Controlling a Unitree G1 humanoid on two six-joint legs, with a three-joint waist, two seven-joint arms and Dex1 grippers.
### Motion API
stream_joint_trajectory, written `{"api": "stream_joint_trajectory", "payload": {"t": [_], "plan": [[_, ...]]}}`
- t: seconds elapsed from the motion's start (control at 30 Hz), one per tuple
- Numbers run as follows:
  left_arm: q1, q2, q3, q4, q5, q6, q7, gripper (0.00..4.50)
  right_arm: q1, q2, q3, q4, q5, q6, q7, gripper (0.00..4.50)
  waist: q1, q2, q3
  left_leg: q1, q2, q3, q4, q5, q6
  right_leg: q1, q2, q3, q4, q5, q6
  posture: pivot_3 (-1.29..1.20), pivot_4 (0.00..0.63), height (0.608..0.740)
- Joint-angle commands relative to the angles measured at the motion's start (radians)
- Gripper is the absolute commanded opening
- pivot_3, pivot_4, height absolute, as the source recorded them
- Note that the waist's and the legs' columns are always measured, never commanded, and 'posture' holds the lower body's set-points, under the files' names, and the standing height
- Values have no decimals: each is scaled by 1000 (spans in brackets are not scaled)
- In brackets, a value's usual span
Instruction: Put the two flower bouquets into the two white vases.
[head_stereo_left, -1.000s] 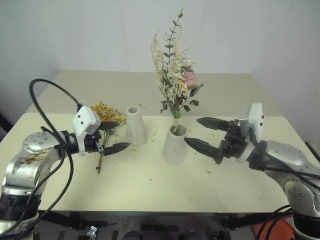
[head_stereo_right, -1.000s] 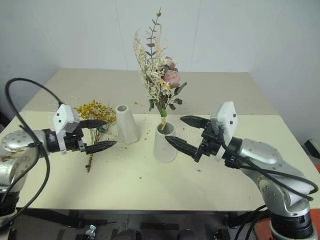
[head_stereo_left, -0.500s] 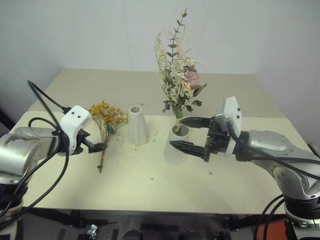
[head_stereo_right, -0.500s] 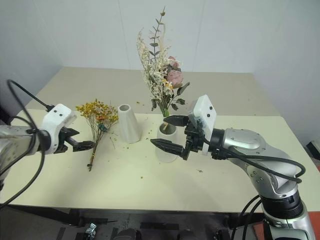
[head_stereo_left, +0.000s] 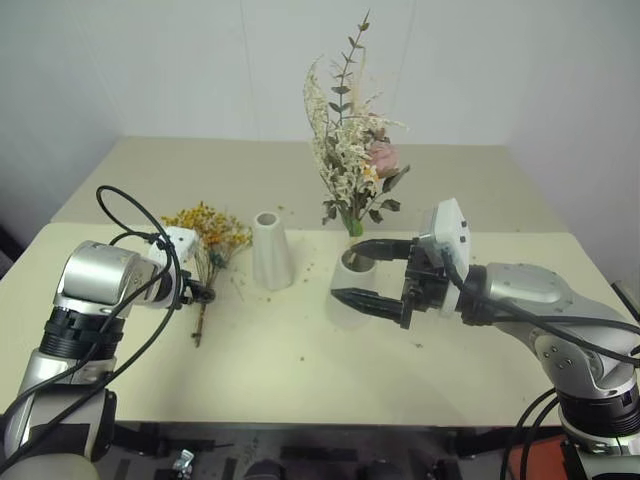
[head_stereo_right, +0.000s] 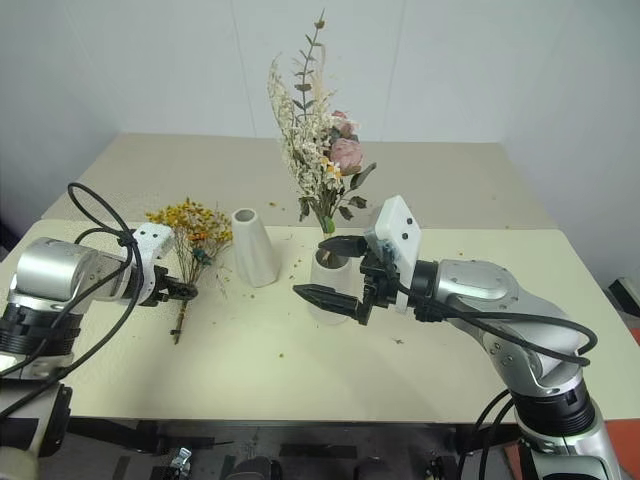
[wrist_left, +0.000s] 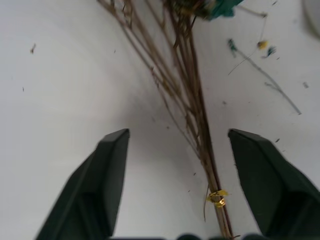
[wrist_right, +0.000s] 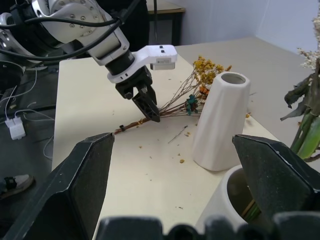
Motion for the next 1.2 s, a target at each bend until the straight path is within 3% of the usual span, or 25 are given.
{"api": "stream_joint_trajectory", "payload": {"t": [0.03,0.27,0.43,0.53,0.7,0.9,1.03,1.2], "plan": [[-12,-8,-2,6,20,-19,11,2158,-11,-8,-17,-33,-8,-25,13,4500,0,0,0,0,0,0,0,0,0,0,0,0,0,0,0,0,150,740],[-14,-11,10,20,25,-38,6,9,-17,-12,-7,-26,-33,-32,41,4500,0,0,0,0,0,0,0,0,0,0,0,0,0,0,0,0,150,740],[-1,-15,46,11,48,-84,34,9,-11,-7,-6,-24,-50,-35,57,4500,0,0,0,0,0,0,0,0,0,0,0,0,0,0,0,0,150,740],[17,-57,147,-8,50,-195,76,9,-9,-2,-5,-22,-57,-36,57,4500,1,0,0,0,0,0,0,0,0,0,0,0,0,0,0,0,150,740],[73,-154,307,-110,14,-470,102,9,-7,12,-4,-20,-69,-40,52,4500,2,0,0,-1,0,0,1,0,0,0,-1,0,0,0,0,0,150,740],[148,-282,400,-251,-46,-826,57,9,5,22,-7,-26,-81,-42,46,4500,3,0,0,-1,0,0,1,0,0,0,-1,0,0,0,0,0,150,740],[127,-349,433,-223,-86,-1033,6,9,13,31,-9,-32,-88,-46,38,4500,4,0,0,0,0,0,2,0,0,2,-1,0,0,0,0,0,150,740],[46,-363,453,-136,-121,-1139,1,9,26,46,-7,-45,-98,-51,23,4500,3,0,0,0,0,0,2,0,0,2,-1,-1,0,0,0,0,150,740]]}}
